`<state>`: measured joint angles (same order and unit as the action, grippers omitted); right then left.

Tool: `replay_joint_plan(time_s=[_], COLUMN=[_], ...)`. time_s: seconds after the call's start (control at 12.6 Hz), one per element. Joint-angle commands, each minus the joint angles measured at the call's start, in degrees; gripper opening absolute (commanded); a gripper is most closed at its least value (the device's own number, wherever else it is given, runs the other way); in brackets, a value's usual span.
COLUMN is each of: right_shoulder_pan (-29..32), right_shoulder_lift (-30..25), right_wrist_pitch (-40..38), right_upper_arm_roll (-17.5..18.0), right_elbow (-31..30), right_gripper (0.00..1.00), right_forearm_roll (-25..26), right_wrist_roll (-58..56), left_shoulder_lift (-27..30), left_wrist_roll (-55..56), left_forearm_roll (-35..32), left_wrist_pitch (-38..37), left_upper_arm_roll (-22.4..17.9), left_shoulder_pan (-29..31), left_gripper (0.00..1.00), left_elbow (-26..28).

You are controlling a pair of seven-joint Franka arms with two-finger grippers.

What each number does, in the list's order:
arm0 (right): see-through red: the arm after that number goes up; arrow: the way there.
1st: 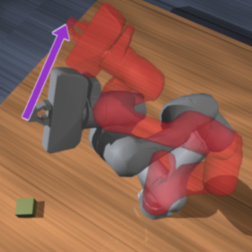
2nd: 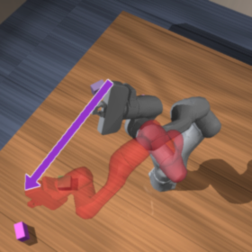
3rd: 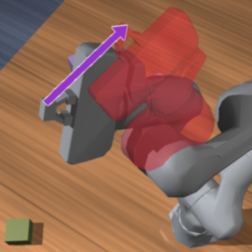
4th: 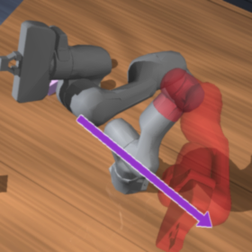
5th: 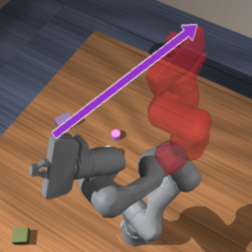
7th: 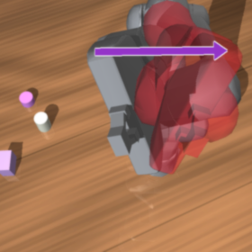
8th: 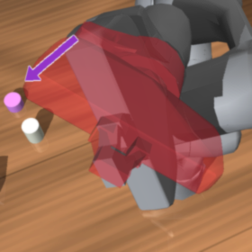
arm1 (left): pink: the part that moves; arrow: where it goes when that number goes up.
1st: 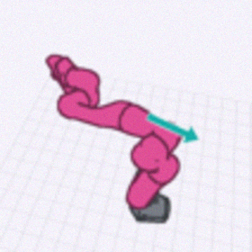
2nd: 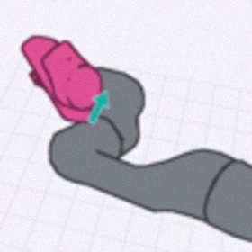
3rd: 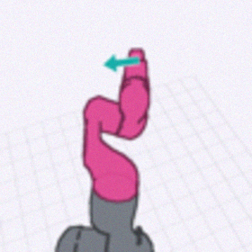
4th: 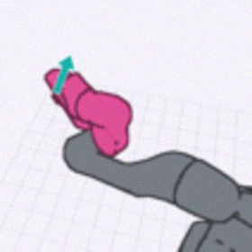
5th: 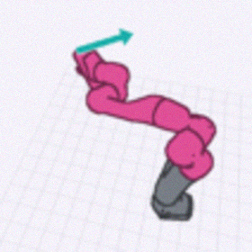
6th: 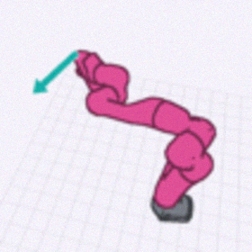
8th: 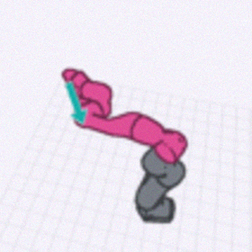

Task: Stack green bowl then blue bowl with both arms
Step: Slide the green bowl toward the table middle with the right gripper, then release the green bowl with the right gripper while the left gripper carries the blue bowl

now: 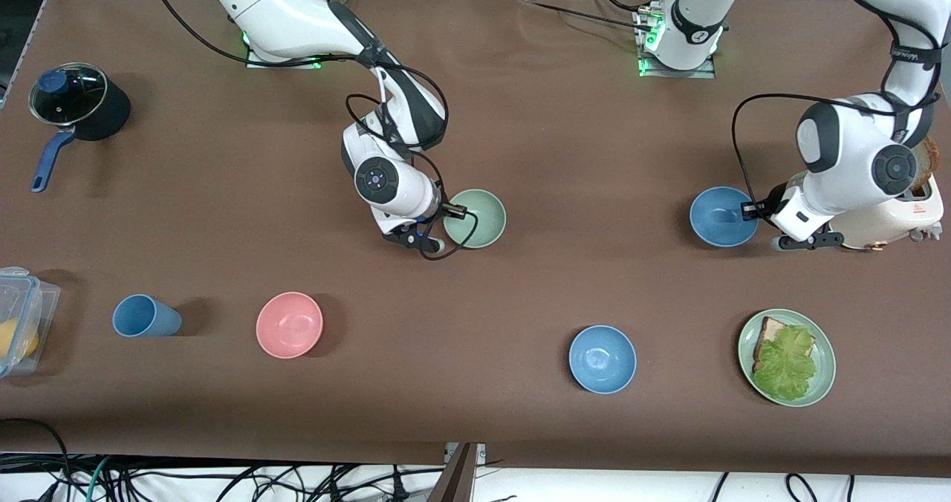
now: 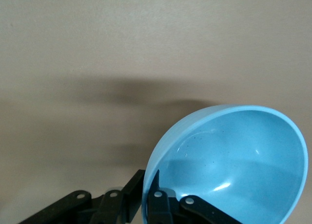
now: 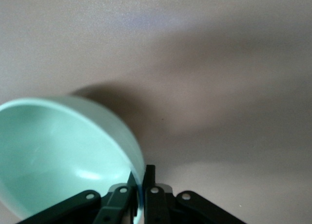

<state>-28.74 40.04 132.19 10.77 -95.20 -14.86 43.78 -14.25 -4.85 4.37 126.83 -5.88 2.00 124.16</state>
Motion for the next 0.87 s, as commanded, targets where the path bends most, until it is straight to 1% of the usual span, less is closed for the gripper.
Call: replay_joint_plan(time_s=[0.0, 0.16, 0.32, 0.4, 0.47, 0.55, 0.63, 0.79], right_shoulder_pan=[-0.35, -0.35, 0.44, 1.22, 2.71, 4.55, 6.57, 12.10], right_shoulder_lift=[0.74, 0.66, -0.65, -2.06, -2.68, -3.12, -4.43, -7.24], right_wrist_pitch=[-0.09, -0.35, -2.88, -6.56, -11.55, -16.48, -20.35, -25.03], right_upper_arm_roll=[-0.31, -0.40, -0.66, -0.83, -0.83, -0.83, -0.83, -1.53], right_elbow=[1.68, 3.60, 5.45, 7.37, 10.00, 12.55, 13.54, 13.46], right_gripper=[1.00, 1.00, 1.00, 1.00, 1.00, 1.00, 1.00, 1.00], right_forearm_roll=[-0.61, -0.70, -0.18, 0.00, 0.35, 1.49, 2.89, 3.69], right_wrist_roll=[0.44, -0.09, -0.62, -0.97, -1.58, -4.81, -10.76, -22.01], left_shoulder_lift=[2.47, 2.74, 2.65, 2.30, 1.60, 0.21, -1.64, -4.98], left_wrist_roll=[-3.66, -5.07, -5.60, -5.95, -5.70, -5.61, -5.17, -2.98], left_forearm_roll=[4.75, 7.75, 10.65, 11.27, 13.45, 15.47, 16.54, 20.05], left_wrist_pitch=[-4.91, -6.67, -7.29, -7.12, -6.42, -6.33, -6.33, -6.33], left_upper_arm_roll=[1.14, 1.75, 5.34, 8.05, 9.65, 9.75, 9.75, 9.75], left_shoulder_pan=[-0.51, -0.60, -0.68, -1.21, -2.60, -5.05, -7.17, -11.82], left_gripper=[0.00, 0.00, 0.00, 0.00, 0.00, 0.00, 0.00, 0.00], left_elbow=[-2.26, -3.57, -4.63, -5.33, -5.51, -6.99, -9.18, -12.62])
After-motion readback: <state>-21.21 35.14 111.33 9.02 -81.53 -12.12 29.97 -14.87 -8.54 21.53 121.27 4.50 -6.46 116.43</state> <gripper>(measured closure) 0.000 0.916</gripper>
